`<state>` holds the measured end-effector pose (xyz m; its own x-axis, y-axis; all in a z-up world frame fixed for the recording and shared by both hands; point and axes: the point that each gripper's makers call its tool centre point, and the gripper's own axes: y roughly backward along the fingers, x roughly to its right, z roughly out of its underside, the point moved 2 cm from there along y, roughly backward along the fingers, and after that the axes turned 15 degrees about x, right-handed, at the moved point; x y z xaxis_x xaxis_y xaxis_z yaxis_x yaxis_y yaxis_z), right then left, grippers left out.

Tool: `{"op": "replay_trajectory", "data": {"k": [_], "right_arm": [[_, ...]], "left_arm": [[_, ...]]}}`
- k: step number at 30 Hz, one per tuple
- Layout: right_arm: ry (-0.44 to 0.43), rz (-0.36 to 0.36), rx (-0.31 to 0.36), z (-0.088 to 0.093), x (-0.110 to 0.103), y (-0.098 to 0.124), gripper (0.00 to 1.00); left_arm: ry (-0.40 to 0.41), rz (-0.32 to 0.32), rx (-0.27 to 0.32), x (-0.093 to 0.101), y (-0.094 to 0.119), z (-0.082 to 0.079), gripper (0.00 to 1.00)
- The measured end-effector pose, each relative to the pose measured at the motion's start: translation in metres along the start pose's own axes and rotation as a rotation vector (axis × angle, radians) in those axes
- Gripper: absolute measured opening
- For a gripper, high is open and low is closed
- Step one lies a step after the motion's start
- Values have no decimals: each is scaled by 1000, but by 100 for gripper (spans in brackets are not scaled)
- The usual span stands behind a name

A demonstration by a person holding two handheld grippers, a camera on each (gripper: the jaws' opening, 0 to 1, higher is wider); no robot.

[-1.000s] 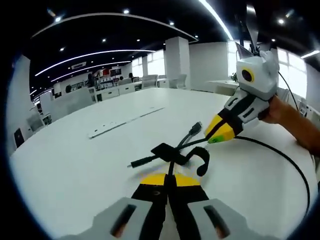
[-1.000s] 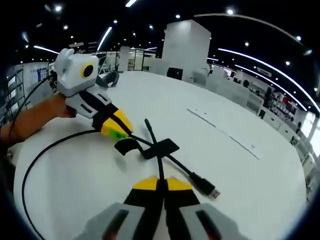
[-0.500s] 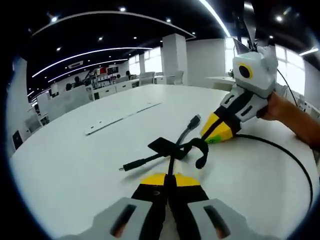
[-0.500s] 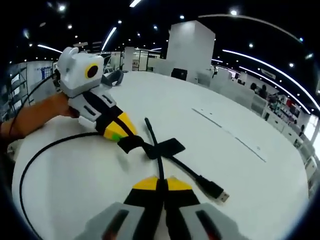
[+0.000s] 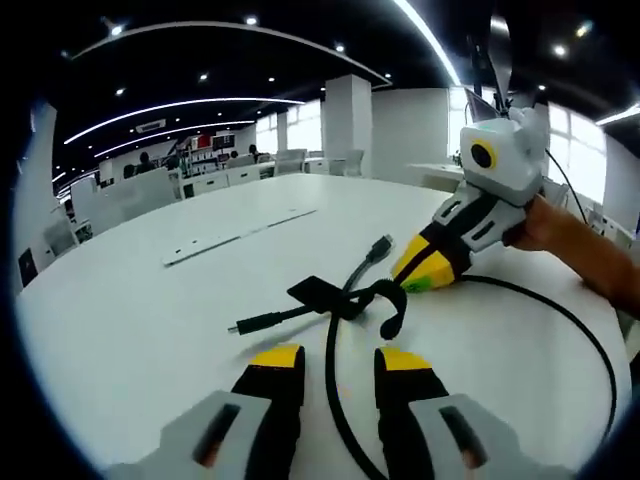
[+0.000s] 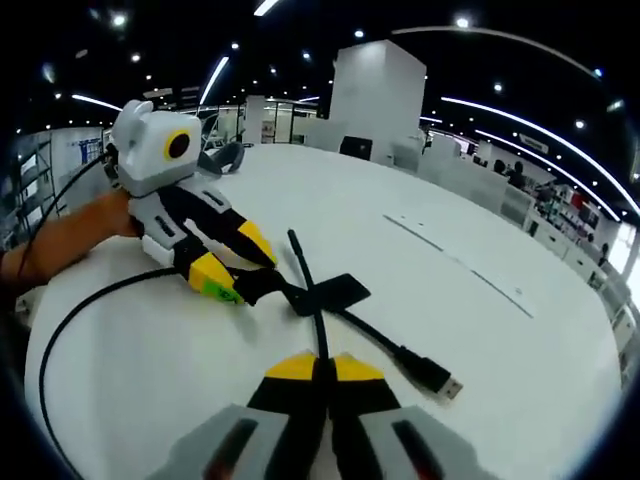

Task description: Find the charging cable on the desk, coil it up and secure with Velcro.

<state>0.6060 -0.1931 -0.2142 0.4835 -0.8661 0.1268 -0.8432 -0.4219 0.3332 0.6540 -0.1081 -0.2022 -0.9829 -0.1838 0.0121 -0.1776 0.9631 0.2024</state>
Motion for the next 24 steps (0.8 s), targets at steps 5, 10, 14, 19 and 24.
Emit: {"op": "replay_trajectory", "data": {"k": [5, 10, 14, 19, 24], "right_arm": [[-4, 3, 0, 0, 3, 0, 5], [-6, 7, 3, 0, 4, 0, 5], [-10, 9, 4, 0, 5, 0, 5], [-12, 9, 6, 0, 5, 0, 5], [-18, 10, 9, -1, 6, 0, 5]], "left_arm": [[15, -76, -60, 1, 16, -4, 24], [16, -159, -134, -4, 30, 2, 20], [15, -193, -155, -10, 33, 9, 16], [9, -190, -166, -7, 36, 10, 11], [-13, -187, -190, -4, 40, 12, 11]]}}
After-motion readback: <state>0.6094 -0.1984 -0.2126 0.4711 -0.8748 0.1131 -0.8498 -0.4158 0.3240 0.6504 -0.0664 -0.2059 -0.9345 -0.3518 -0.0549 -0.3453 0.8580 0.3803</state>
